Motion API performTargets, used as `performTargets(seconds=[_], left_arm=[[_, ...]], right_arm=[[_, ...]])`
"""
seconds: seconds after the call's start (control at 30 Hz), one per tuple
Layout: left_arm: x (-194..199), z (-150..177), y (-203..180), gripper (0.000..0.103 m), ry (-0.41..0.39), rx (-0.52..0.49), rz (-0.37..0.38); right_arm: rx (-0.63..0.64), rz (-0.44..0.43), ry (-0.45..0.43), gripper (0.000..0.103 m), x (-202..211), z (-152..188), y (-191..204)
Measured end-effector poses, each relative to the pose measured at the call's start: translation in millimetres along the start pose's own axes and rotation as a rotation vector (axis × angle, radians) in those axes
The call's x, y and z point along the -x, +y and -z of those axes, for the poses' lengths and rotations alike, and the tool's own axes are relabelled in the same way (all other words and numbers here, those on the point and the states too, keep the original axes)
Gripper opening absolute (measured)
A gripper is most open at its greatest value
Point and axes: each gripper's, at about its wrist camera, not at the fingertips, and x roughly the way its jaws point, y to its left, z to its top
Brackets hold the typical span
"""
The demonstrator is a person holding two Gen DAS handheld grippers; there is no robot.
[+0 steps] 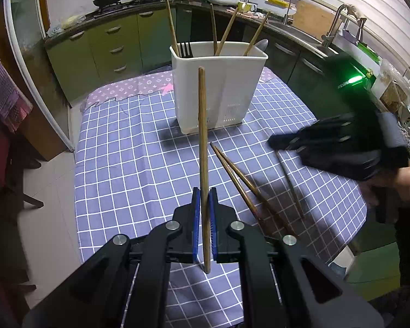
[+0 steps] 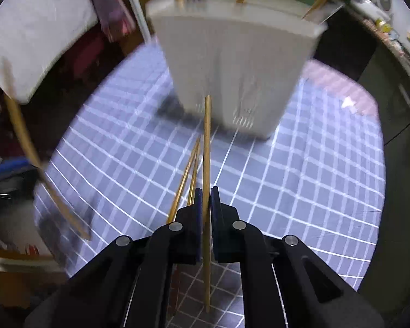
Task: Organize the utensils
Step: 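Grasp a chopstick with the left tool while the right tool grasps another, then carry both chopsticks upright over the caddy and release them inside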
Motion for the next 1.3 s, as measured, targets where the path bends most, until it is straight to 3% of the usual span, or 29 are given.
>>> performTargets(seconds=[0.17,0.4,1.0,1.3], left_arm=[[5.4,0.6,0.6,0.006,-0.014,-0.003,-0.005],[9.3,2.6,-2.8,0.006,-0.029,-0.021,-0.005],[23.9,1.6,-9.1,0.006,-0.064,-0.042,0.004],[43.2,-28.2,-11.6,0.006,-0.099,-0.047,0.022]], right_arm=[[-0.032,0.007,-0.167,0.007,55.1,19.8,-11.6],[-0.059,0.018,-0.255,0.007,96.4,60.4,-21.1],[-0.053,0.004,-0.264,0.007,106.7,80.5,-27.1],[-0.047,-0.001,-0.258,0.007,105.7,79.2,-26.7]])
